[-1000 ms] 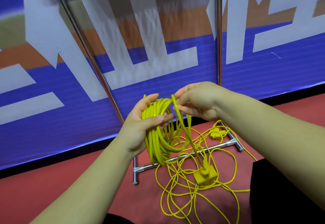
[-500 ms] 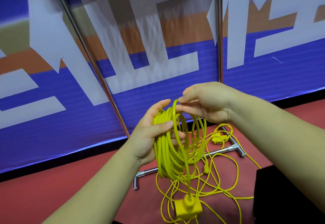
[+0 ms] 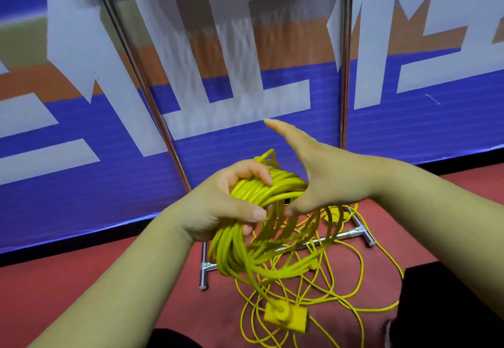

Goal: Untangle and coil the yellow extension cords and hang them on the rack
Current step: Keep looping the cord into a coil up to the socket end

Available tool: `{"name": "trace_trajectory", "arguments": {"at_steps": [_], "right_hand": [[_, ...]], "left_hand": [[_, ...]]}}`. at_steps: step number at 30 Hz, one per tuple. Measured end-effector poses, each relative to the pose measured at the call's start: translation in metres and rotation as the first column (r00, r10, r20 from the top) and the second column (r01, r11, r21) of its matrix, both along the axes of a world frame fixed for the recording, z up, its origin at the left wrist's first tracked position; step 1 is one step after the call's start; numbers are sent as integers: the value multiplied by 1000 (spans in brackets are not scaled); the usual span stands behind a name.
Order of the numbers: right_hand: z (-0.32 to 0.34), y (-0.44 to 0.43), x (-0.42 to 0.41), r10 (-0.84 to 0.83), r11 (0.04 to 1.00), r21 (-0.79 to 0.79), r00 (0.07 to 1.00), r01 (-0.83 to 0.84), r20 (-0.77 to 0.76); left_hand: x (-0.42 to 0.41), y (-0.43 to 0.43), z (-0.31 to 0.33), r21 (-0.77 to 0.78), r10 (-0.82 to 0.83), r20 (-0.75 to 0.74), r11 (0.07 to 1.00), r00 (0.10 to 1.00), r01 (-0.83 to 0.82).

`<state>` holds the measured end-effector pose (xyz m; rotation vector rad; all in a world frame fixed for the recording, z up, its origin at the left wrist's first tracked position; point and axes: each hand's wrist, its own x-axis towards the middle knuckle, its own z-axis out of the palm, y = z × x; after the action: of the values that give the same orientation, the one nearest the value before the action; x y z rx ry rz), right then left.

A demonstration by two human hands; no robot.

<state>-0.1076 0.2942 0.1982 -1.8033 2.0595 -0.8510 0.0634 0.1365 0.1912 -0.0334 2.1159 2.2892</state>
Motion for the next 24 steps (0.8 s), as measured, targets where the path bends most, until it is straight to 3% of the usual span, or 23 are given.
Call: {"name": "trace_trajectory", "arguments": {"at_steps": [5, 9, 16, 24], "right_hand": [[1, -6, 7, 92, 995, 35, 993, -95, 79], [7, -8, 10, 94, 995, 29, 994, -96, 60], [6, -5, 21, 121, 991, 29, 971, -130, 204], [9, -7, 27, -60, 998, -10, 973, 64, 221]], "left_hand": [[2, -6, 5, 20, -170, -29, 985, 985, 171], [5, -11, 8, 36, -209, -33, 977, 977, 210], [7, -18, 8, 99, -296, -72, 948, 953, 302], [1, -31, 8, 63, -273, -47, 959, 961, 275]]}}
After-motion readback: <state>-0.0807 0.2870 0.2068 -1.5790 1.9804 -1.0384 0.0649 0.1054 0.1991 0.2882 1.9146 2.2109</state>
